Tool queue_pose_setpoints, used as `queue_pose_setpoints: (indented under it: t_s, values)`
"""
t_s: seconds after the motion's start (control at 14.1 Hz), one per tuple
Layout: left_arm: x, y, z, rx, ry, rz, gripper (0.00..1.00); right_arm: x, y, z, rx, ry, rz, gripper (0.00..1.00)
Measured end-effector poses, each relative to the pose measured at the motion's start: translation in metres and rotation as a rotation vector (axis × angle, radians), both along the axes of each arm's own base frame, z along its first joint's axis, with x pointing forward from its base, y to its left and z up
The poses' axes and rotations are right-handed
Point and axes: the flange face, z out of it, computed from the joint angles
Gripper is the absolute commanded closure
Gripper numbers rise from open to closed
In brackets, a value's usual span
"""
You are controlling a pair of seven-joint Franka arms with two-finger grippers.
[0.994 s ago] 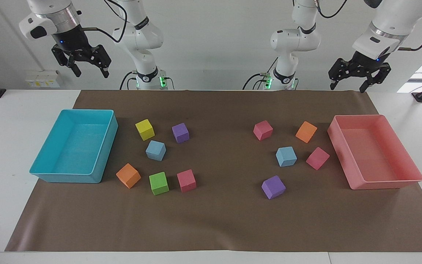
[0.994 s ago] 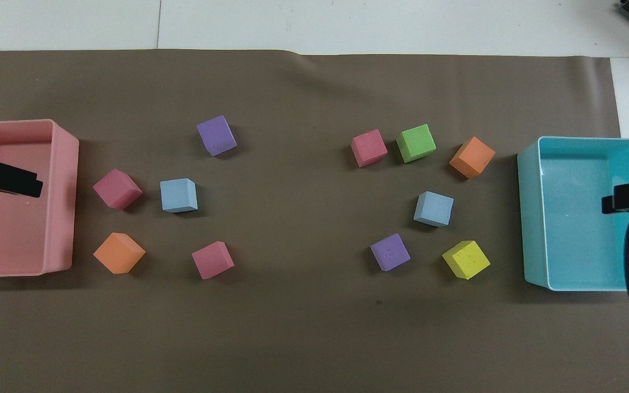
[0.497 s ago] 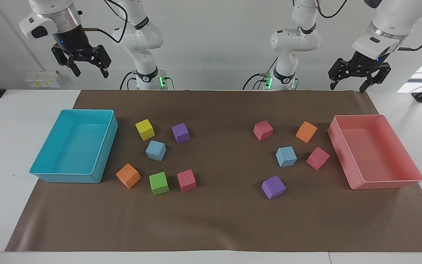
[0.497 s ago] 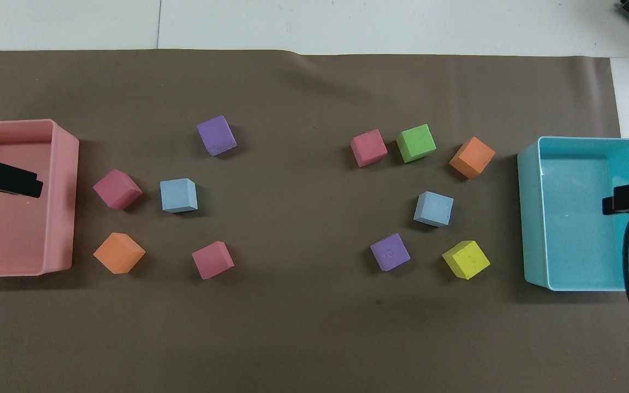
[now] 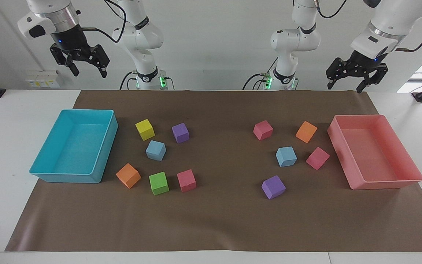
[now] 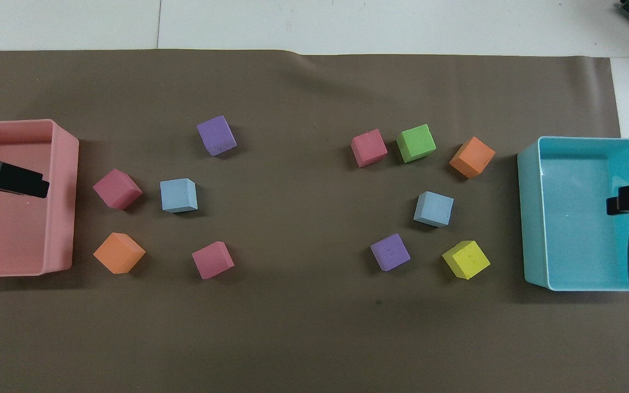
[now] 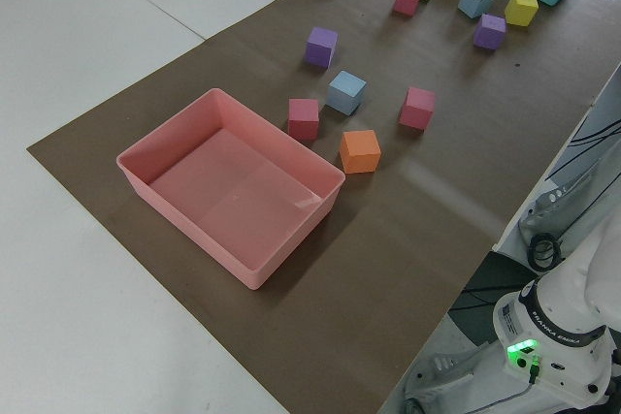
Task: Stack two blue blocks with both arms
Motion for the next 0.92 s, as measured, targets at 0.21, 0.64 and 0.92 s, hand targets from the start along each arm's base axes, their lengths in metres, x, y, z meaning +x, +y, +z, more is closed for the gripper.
queue_pose_setpoints:
  t_s: [0.21, 0.64, 0.92]
  values:
    - [0.000, 0.000, 0.000, 0.000, -0.001, 0.000, 0.00, 0.000, 0.006, -0.002, -0.001, 0.004, 0.016, 0.00]
    - [0.000, 0.000, 0.000, -0.002, -0.002, 0.001, 0.00, 0.009, 0.013, -0.040, -0.001, 0.023, 0.029, 0.00]
    - [0.001, 0.002, 0.000, -0.002, -0.004, 0.005, 0.00, 0.019, 0.028, -0.083, 0.000, 0.035, 0.062, 0.00]
